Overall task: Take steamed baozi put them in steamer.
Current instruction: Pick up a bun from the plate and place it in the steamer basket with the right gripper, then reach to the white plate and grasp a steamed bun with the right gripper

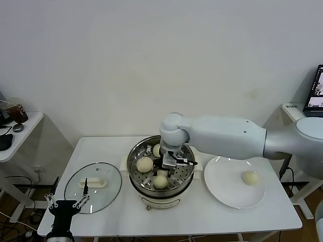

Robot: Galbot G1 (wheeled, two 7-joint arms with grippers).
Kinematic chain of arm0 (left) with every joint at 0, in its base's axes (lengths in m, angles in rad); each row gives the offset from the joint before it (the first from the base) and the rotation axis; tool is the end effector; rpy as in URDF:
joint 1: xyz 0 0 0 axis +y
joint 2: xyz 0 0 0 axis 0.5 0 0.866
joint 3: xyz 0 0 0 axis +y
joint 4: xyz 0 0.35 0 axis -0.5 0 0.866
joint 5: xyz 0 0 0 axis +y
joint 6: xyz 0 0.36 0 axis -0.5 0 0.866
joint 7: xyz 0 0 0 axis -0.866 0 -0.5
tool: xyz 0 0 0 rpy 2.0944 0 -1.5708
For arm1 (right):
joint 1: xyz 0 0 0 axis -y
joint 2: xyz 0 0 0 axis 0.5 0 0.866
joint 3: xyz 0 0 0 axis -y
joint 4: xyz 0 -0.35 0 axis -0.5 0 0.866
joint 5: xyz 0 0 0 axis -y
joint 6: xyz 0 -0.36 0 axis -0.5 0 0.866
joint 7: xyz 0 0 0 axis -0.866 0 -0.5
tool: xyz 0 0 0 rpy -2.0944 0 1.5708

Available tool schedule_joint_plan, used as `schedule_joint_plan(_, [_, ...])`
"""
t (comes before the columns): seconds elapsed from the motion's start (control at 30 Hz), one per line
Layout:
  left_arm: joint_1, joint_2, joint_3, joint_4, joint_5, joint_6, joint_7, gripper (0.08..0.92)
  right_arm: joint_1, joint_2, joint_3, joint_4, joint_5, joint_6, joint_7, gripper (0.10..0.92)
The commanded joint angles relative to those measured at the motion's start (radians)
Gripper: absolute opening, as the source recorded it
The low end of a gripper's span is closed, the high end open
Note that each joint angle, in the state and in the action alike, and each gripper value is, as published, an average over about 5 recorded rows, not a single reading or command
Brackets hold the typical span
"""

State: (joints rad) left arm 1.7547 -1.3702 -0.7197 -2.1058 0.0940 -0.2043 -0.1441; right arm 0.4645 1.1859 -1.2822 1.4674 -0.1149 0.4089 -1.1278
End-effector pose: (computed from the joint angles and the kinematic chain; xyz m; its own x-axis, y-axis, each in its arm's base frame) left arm 0.1326 0.0923 -0.3123 -0.9876 -0.1227 -0.0981 -0.1498 0.9236 0.3528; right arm 0.4838 0.1774 -0.1121 0.0160 -0.1702 0.9853 -0.0651 -0.9835 -0.1688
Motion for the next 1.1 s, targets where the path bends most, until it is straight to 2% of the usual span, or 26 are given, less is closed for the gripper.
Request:
schedule_joint_plan(0.03, [0.001, 0.001, -0.002, 0.000, 0.000, -0.001, 0.001, 0.823, 0.024, -0.033, 0.062, 0.001, -0.020, 0.019, -0.020, 0.537])
schedule_joint_plan(0.17, [0.000, 0.002, -0.004, 0.001, -0.003, -0.005, 0.004, 0.823, 0.087, -0.129, 0.148, 0.006, 0.044, -0.070, -0.046, 0.649])
schedule_joint_plan(0.33, [-0.005, 0.005, -0.002, -0.001, -0.006, -0.006, 0.005, 0.823, 0.137, -0.323, 0.187, 0.055, 0.149, -0.356, -0.051, 0.785])
schedule_joint_plan(0.43, [-0.010, 0.013, -0.002, 0.000, -0.009, -0.006, 0.007, 0.823, 0.113, -0.458, 0.218, 0.076, 0.174, -0.551, -0.071, 0.817])
schedule_joint_plan(0.53, [-0.017, 0.019, 0.003, 0.003, -0.010, -0.005, 0.009, 0.823, 0.053, -0.589, 0.250, 0.074, 0.137, -0.659, -0.104, 0.822])
schedule_joint_plan(0.77, [-0.026, 0.028, 0.029, 0.011, -0.008, -0.006, 0.012, 0.823, -0.271, -0.782, 0.469, 0.015, 0.032, -0.649, -0.121, 0.823])
schedule_joint_plan(1.1, [-0.023, 0.032, 0.031, 0.002, -0.006, -0.003, 0.017, 0.823, -0.643, -0.769, 0.761, -0.094, -0.139, -0.556, -0.107, 0.823])
